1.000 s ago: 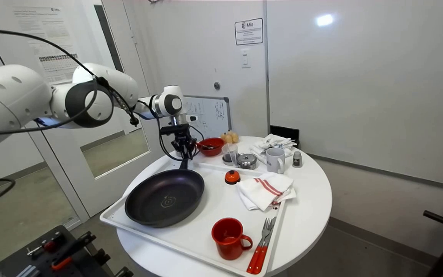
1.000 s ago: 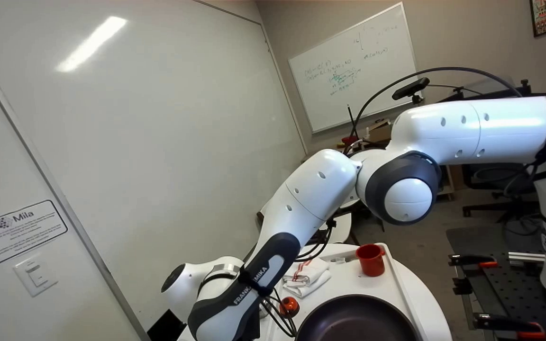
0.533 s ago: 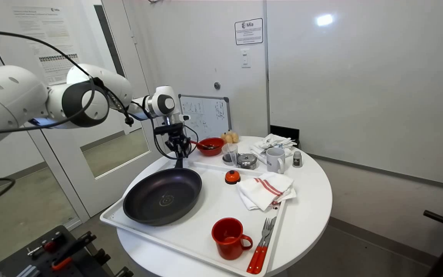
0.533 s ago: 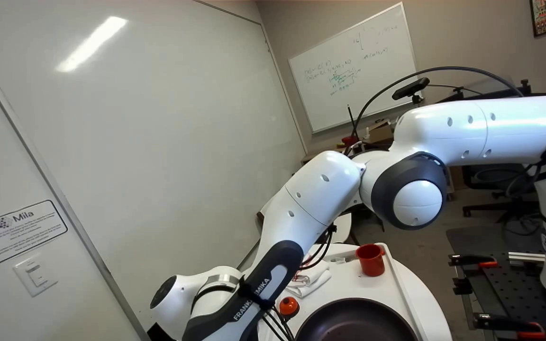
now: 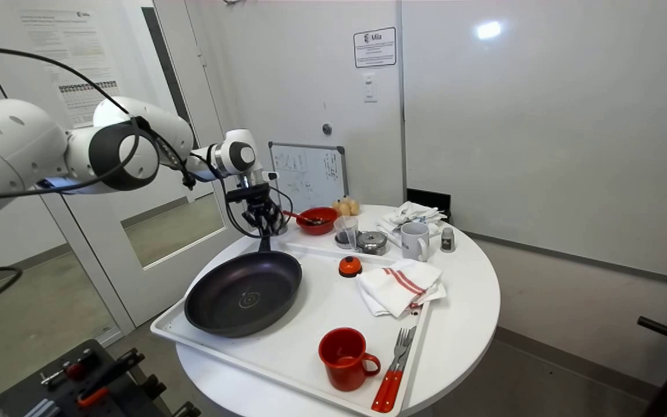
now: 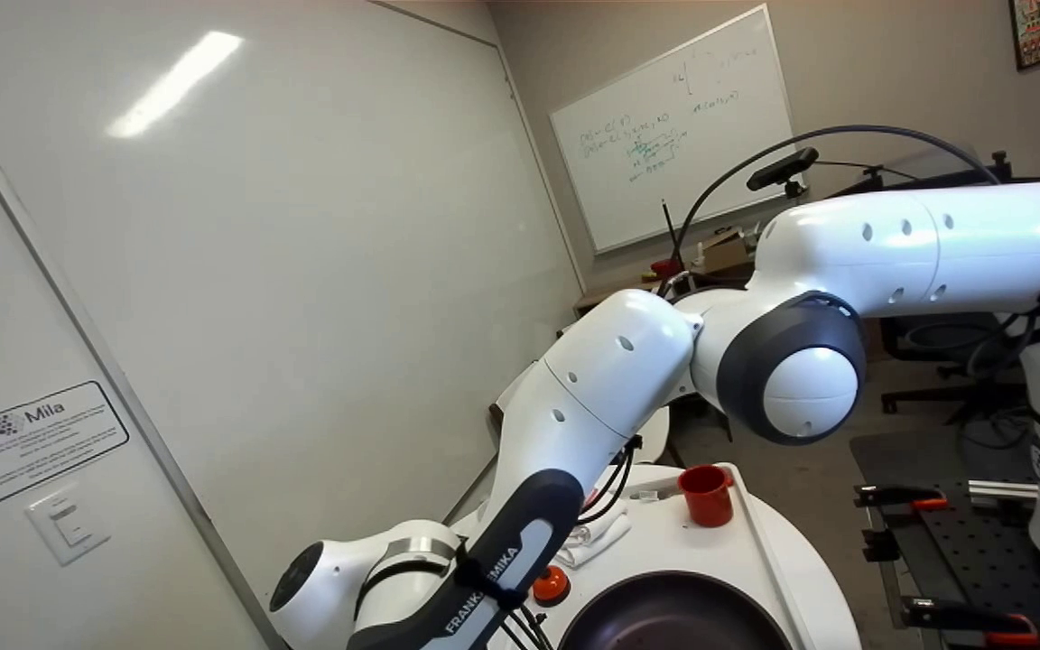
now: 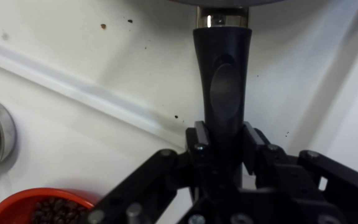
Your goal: Move the black pan to the left
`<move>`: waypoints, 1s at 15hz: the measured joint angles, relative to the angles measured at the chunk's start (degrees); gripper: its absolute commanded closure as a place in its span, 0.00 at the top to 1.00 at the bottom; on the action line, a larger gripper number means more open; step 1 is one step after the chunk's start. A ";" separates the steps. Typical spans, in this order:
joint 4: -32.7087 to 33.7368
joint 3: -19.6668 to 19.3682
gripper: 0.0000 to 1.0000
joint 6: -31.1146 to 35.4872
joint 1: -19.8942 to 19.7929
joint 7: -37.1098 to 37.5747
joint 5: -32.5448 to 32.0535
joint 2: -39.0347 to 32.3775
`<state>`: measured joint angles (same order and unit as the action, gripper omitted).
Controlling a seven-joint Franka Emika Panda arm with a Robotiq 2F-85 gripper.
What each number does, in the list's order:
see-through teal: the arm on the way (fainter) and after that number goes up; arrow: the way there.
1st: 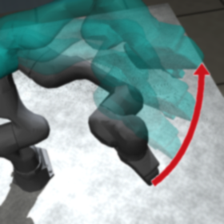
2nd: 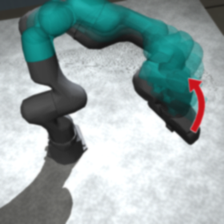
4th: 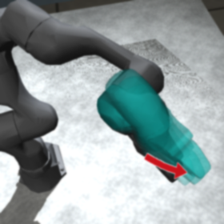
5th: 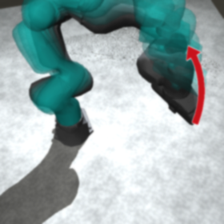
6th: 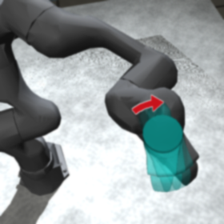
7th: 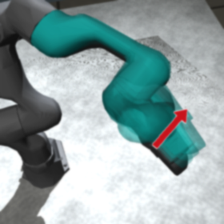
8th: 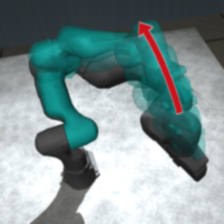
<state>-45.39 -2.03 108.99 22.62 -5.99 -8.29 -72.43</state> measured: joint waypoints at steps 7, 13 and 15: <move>1.16 -0.24 0.07 0.05 1.24 -0.53 -0.12 0.16; 1.72 -0.51 0.07 0.09 2.39 -0.66 -0.32 0.42; 1.74 -0.51 0.11 0.09 2.39 -0.72 -0.32 0.42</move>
<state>-43.65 -2.54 109.08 25.02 -6.70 -8.61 -72.01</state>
